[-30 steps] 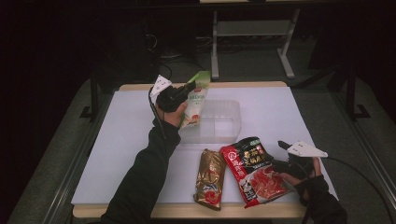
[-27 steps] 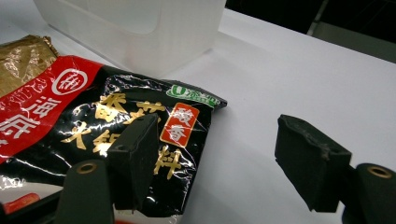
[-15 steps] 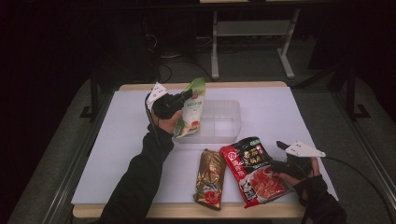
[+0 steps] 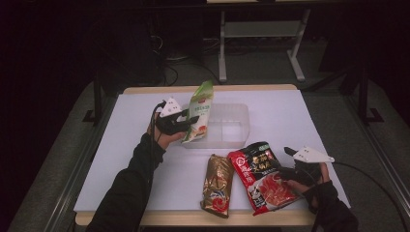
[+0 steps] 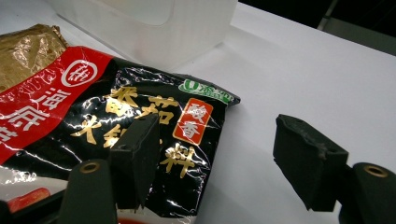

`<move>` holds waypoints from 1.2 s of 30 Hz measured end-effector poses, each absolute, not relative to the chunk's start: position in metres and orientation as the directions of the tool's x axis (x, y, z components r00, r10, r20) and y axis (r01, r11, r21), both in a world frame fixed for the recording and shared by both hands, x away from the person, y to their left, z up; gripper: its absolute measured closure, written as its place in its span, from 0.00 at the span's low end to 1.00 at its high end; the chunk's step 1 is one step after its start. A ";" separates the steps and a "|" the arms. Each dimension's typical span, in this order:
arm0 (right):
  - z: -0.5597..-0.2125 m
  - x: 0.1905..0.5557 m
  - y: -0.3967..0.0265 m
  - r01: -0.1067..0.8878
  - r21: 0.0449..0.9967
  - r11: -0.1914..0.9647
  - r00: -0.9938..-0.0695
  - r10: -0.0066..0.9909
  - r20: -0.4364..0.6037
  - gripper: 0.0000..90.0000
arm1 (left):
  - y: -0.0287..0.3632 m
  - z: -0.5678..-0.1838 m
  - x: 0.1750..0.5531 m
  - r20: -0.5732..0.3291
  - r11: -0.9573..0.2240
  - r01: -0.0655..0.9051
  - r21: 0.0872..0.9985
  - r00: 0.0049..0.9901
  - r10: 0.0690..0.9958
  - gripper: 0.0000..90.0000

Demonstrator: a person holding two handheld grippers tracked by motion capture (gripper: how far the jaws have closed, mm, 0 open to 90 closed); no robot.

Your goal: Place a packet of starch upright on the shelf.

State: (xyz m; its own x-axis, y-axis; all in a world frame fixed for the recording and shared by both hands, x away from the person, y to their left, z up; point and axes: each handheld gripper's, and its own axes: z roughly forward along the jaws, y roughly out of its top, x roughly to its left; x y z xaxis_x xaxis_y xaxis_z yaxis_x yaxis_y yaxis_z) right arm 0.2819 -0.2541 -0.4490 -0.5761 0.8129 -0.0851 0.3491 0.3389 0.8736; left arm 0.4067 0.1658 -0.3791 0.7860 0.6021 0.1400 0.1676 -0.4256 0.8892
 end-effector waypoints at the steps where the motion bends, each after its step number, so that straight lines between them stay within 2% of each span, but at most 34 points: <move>1: -0.449 0.282 -0.254 0.350 0.873 0.341 -0.578 0.811 -0.086 0.35 | 0.168 -0.379 0.405 0.143 -0.435 0.166 0.885 0.792 0.594 0.66; 6: -0.450 0.282 -0.251 0.353 0.866 0.354 -0.590 0.803 -0.087 0.35 | 0.173 -0.381 0.401 0.134 -0.467 0.172 0.868 0.822 0.553 0.63; 10: -0.451 0.283 -0.249 0.358 0.858 0.367 -0.601 0.794 -0.089 0.35 | 0.168 -0.385 0.399 0.167 -0.528 0.155 0.835 0.843 0.512 0.66; 14: -0.452 0.283 -0.248 0.360 0.853 0.377 -0.608 0.788 -0.092 0.35 | 0.161 -0.386 0.396 0.231 -0.578 0.126 0.806 0.832 0.504 0.70; 24: -0.451 0.282 -0.247 0.358 0.852 0.383 -0.609 0.787 -0.097 0.35 | 0.159 -0.392 0.393 0.228 -0.581 0.145 0.801 0.823 0.520 0.73; 28: -0.452 0.282 -0.248 0.362 0.852 0.379 -0.607 0.789 -0.093 0.35 | 0.161 -0.394 0.387 0.297 -0.641 0.122 0.757 0.810 0.506 0.72; 31: -0.452 0.283 -0.248 0.361 0.852 0.379 -0.606 0.790 -0.094 0.35 | 0.167 -0.394 0.383 0.285 -0.636 0.134 0.760 0.811 0.511 0.71; 36: -0.452 0.283 -0.246 0.358 0.850 0.387 -0.613 0.784 -0.099 0.35 | 0.173 -0.396 0.377 0.290 -0.655 0.123 0.746 0.825 0.485 0.79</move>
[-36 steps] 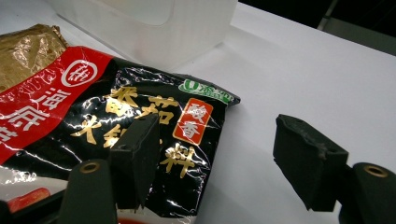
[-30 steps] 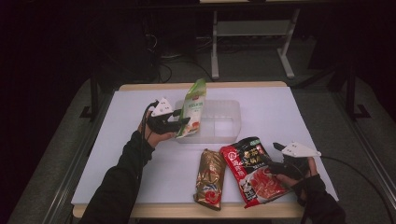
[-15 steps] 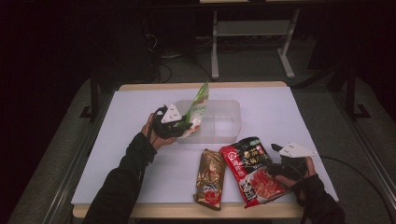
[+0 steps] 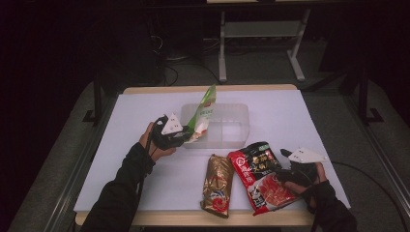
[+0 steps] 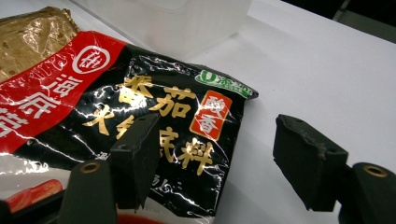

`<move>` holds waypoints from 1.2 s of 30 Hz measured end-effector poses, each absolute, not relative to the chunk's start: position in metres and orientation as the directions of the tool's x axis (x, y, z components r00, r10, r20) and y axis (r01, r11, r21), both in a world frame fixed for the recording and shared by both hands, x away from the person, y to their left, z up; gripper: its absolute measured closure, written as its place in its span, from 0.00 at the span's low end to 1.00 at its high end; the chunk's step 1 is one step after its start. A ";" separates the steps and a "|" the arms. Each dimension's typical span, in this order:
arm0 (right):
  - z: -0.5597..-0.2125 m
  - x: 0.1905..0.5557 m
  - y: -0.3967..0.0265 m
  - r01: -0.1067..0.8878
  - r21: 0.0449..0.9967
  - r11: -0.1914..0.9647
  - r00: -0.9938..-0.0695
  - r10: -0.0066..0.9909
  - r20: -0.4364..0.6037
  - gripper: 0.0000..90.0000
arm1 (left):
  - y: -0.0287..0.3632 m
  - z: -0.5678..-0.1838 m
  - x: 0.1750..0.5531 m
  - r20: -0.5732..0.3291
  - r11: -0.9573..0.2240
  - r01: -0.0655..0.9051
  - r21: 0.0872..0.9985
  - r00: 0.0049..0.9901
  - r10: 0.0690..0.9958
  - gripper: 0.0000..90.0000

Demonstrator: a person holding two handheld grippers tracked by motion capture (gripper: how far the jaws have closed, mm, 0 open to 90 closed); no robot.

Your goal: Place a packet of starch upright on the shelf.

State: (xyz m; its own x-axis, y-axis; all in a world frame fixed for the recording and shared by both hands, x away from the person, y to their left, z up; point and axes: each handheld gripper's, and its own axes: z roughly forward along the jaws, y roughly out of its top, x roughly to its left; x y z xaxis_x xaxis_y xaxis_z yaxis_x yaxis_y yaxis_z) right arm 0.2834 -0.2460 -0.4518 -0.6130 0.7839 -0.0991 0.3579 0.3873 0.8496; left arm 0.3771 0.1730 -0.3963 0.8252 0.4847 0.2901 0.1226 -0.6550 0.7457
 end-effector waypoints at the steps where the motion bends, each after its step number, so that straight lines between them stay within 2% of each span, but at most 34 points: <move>1: -0.452 0.284 -0.245 0.358 0.849 0.389 -0.615 0.782 -0.100 0.35 | 0.172 -0.397 0.376 0.299 -0.672 0.122 0.731 0.827 0.476 0.83; 3: -0.452 0.284 -0.244 0.360 0.847 0.392 -0.615 0.782 -0.101 0.35 | 0.172 -0.400 0.375 0.297 -0.689 0.134 0.712 0.832 0.469 0.92; 4: -0.452 0.284 -0.244 0.360 0.846 0.393 -0.616 0.781 -0.101 0.35 | 0.172 -0.402 0.376 0.274 -0.688 0.143 0.711 0.845 0.459 1.00; 8: -0.453 0.284 -0.245 0.364 0.846 0.389 -0.610 0.786 -0.099 0.35 | 0.171 -0.405 0.377 0.251 -0.657 0.174 0.733 0.829 0.499 1.00; 15: -0.453 0.284 -0.244 0.365 0.844 0.394 -0.615 0.783 -0.100 0.35 | 0.156 -0.412 0.381 0.327 -0.709 0.191 0.679 0.787 0.524 1.00; 17: -0.453 0.284 -0.244 0.365 0.843 0.395 -0.614 0.783 -0.101 0.35 | 0.150 -0.418 0.383 0.337 -0.741 0.200 0.641 0.794 0.506 1.00; 20: -0.452 0.283 -0.245 0.362 0.846 0.392 -0.613 0.784 -0.101 0.35 | 0.150 -0.422 0.383 0.321 -0.719 0.198 0.666 0.795 0.516 1.00; 27: -0.452 0.283 -0.248 0.365 0.847 0.385 -0.606 0.789 -0.098 0.35 | 0.162 -0.409 0.368 0.240 -0.612 0.161 0.775 0.820 0.520 0.93; 31: -0.451 0.283 -0.247 0.358 0.850 0.387 -0.608 0.787 -0.103 0.35 | 0.168 -0.399 0.352 0.203 -0.551 0.135 0.823 0.837 0.508 0.85; 36: -0.450 0.282 -0.246 0.354 0.850 0.390 -0.609 0.786 -0.106 0.35 | 0.177 -0.396 0.331 0.095 -0.474 0.159 0.866 0.878 0.469 0.70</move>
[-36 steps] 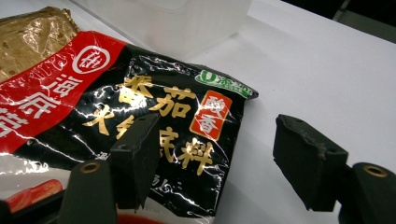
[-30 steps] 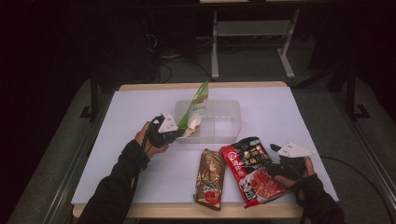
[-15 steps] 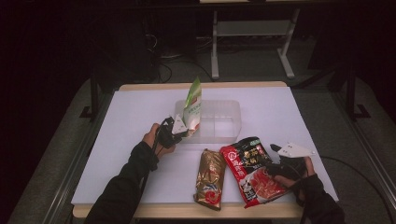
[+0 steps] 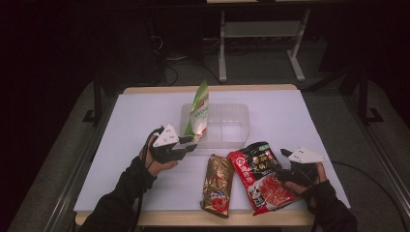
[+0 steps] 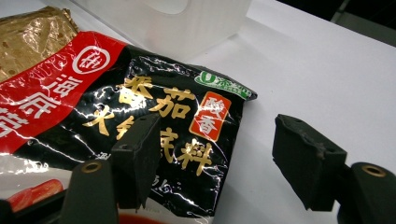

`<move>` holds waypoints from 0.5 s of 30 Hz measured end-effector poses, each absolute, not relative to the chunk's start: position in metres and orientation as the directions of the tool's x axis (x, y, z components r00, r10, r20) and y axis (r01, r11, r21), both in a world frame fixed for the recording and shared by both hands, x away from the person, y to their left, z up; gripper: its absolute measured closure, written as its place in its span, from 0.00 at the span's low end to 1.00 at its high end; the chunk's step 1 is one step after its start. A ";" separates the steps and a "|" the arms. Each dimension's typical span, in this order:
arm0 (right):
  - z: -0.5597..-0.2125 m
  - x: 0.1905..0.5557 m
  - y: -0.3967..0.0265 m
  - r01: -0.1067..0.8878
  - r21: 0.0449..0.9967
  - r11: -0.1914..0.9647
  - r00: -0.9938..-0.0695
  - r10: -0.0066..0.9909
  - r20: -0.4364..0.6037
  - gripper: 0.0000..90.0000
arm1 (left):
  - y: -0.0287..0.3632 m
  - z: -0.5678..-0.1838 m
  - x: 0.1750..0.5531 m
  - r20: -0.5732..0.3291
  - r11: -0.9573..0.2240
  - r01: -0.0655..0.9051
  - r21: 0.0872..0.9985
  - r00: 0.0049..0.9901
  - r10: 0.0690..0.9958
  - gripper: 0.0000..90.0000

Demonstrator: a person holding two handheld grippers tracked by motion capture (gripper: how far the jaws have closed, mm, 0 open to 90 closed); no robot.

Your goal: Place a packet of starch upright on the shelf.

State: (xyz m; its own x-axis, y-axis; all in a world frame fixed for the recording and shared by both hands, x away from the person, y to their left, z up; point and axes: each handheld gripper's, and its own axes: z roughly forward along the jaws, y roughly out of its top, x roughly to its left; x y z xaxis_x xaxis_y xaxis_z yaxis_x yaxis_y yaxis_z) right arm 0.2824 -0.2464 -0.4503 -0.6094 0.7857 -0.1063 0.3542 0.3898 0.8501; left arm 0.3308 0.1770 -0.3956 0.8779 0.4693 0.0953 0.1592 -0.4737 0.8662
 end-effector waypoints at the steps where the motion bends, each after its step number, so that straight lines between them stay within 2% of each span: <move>1: -0.450 0.282 -0.247 0.354 0.850 0.389 -0.609 0.786 -0.106 0.35 | 0.179 -0.397 0.328 0.065 -0.458 0.172 0.872 0.887 0.458 0.69; 6: -0.448 0.282 -0.247 0.346 0.853 0.391 -0.608 0.785 -0.113 0.36 | 0.180 -0.412 0.321 -0.027 -0.435 0.243 0.867 0.895 0.445 0.58; 7: -0.448 0.282 -0.246 0.346 0.854 0.389 -0.609 0.785 -0.111 0.36 | 0.179 -0.416 0.321 -0.046 -0.437 0.261 0.861 0.895 0.444 0.52; 15: -0.447 0.280 -0.245 0.343 0.852 0.395 -0.613 0.782 -0.115 0.35 | 0.161 -0.438 0.330 -0.138 -0.454 0.346 0.821 0.892 0.431 0.38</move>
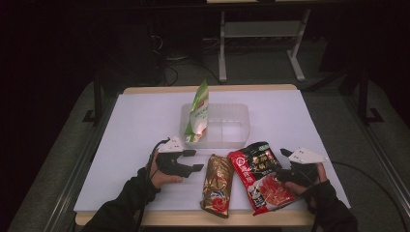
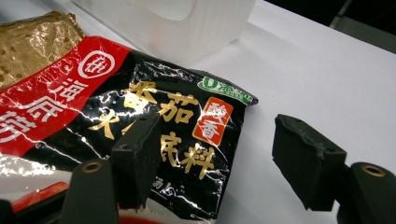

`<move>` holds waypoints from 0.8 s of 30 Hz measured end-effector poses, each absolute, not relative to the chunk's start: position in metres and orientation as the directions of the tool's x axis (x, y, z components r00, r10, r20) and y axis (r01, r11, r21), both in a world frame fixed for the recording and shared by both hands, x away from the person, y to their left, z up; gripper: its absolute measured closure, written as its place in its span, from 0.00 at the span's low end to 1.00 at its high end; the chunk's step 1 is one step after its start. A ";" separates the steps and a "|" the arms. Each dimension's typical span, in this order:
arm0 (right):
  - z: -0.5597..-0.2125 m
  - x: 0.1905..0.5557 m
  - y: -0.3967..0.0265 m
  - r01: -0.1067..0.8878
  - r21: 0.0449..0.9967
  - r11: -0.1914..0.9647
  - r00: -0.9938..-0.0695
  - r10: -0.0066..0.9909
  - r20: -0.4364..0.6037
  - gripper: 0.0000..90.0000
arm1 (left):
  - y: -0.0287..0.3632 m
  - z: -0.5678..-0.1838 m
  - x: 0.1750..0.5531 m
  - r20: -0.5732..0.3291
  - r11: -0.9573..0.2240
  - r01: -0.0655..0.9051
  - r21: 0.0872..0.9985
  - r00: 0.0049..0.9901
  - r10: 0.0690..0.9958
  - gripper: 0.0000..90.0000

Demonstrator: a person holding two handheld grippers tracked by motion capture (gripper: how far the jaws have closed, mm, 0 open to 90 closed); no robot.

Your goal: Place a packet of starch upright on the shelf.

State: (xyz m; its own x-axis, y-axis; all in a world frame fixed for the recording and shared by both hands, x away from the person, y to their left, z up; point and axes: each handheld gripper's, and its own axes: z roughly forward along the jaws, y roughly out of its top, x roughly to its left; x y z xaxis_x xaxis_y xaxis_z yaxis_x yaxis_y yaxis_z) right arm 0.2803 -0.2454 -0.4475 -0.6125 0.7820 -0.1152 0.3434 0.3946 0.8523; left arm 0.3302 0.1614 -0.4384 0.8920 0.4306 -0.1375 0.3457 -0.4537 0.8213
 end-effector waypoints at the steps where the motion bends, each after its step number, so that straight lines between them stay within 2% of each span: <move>1: -0.448 0.280 -0.246 0.344 0.853 0.392 -0.612 0.783 -0.113 0.36 | 0.158 -0.441 0.332 -0.146 -0.457 0.354 0.816 0.891 0.430 0.36; 14: -0.448 0.271 -0.249 0.353 0.843 0.406 -0.601 0.789 -0.128 0.36 | 0.125 -0.455 0.355 -0.306 -0.424 0.483 0.766 0.854 0.420 0.24; 19: -0.450 0.267 -0.250 0.361 0.838 0.410 -0.598 0.791 -0.129 0.36 | 0.115 -0.459 0.360 -0.338 -0.435 0.507 0.744 0.848 0.409 0.19; 24: -0.450 0.265 -0.251 0.365 0.835 0.411 -0.596 0.792 -0.129 0.36 | 0.105 -0.459 0.361 -0.337 -0.448 0.507 0.736 0.849 0.407 0.19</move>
State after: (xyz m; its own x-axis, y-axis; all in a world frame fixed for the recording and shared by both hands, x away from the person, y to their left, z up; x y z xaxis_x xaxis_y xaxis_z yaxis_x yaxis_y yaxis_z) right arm 0.2647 -0.2510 -0.4500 -0.5962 0.7924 -0.1289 0.3653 0.4107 0.8354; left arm 0.3615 0.1047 -0.4586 0.8493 0.4067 -0.3366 0.5065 -0.4484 0.7365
